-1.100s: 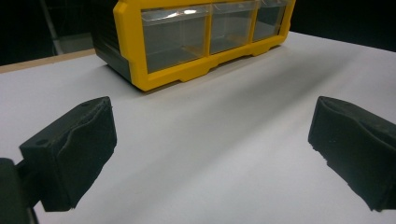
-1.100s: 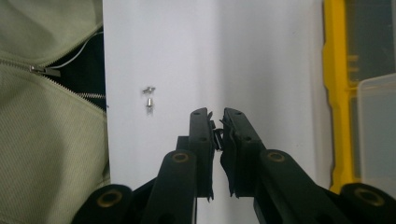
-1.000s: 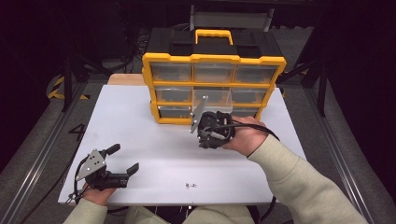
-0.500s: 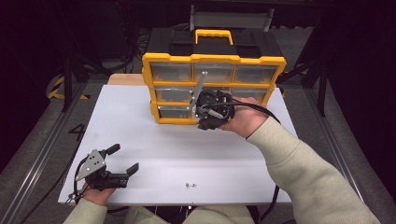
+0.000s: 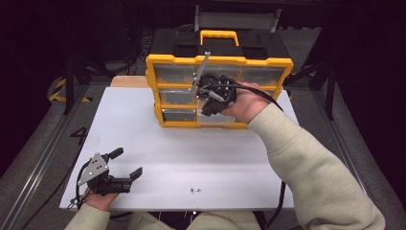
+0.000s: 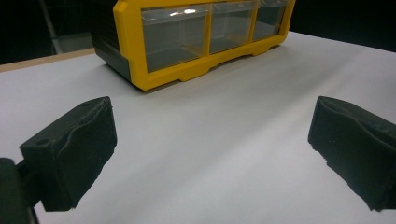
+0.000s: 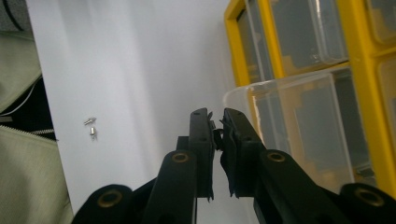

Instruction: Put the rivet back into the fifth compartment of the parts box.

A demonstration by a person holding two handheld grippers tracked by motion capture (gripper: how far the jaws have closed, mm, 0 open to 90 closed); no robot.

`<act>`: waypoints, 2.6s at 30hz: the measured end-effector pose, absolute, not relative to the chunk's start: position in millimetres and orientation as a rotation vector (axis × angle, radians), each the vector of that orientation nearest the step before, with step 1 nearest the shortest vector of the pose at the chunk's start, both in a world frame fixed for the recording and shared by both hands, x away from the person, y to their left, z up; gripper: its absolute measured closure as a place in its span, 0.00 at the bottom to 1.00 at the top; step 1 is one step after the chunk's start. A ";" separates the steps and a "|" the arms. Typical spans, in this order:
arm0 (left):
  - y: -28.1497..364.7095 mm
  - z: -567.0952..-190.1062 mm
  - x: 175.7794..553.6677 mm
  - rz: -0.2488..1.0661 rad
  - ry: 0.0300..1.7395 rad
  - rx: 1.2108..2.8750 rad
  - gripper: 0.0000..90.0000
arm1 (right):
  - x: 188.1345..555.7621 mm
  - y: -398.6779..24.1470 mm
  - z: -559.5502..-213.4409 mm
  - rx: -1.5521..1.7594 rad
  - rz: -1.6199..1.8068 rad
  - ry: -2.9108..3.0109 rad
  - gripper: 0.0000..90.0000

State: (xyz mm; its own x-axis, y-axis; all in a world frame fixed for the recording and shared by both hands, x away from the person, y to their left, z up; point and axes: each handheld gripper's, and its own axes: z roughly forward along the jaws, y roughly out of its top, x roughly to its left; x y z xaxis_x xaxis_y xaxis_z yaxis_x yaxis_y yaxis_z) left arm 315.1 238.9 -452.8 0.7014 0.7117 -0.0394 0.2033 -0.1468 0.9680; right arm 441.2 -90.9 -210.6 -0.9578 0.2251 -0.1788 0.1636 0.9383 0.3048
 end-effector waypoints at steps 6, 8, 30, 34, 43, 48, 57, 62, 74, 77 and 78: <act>239.5 -452.8 315.3 0.523 0.742 1.701 0.02 | 457.0 -89.5 -206.3 0.347 0.412 2.869 0.91; 239.1 -453.0 315.3 0.519 0.741 1.701 0.02 | 462.6 -90.0 -205.9 0.377 0.408 2.864 0.91; 238.9 -453.5 315.5 0.516 0.740 1.701 0.02 | 506.5 -91.4 -236.8 0.521 0.351 2.882 0.91; 239.3 -453.6 315.8 0.514 0.741 1.700 0.02 | 510.7 -90.9 -248.1 0.510 0.330 2.906 0.91; 239.9 -453.7 315.0 0.518 0.743 1.703 0.02 | 513.4 -84.5 -265.4 0.470 0.269 2.928 0.91; 241.6 -453.9 312.7 0.520 0.745 1.706 0.02 | 518.4 -82.3 -271.3 0.462 0.240 2.950 0.91; 240.3 -454.2 311.6 0.523 0.744 1.707 0.02 | 524.8 -81.6 -278.5 0.428 0.225 2.978 0.91; 240.2 -454.0 312.6 0.524 0.741 1.712 0.02 | 527.9 -82.4 -283.2 0.431 0.202 2.995 0.91; 239.7 -453.9 313.6 0.520 0.737 1.713 0.02 | 527.4 -84.7 -277.0 0.410 0.237 2.976 0.82; 239.1 -454.1 314.4 0.519 0.734 1.711 0.02 | 521.7 -87.3 -267.2 0.404 0.270 2.951 0.79; 238.7 -454.1 314.6 0.518 0.737 1.709 0.02 | 519.3 -88.4 -263.4 0.397 0.285 2.940 0.79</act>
State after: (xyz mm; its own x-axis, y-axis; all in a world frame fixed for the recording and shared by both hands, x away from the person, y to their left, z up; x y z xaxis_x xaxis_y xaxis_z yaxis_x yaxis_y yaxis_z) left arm 314.6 238.7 -454.1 0.7057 0.7076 -0.0359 0.2056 -0.1560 0.9661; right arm 519.3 -88.4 -263.4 -0.9518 0.2763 -0.1331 0.2456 0.9466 0.2089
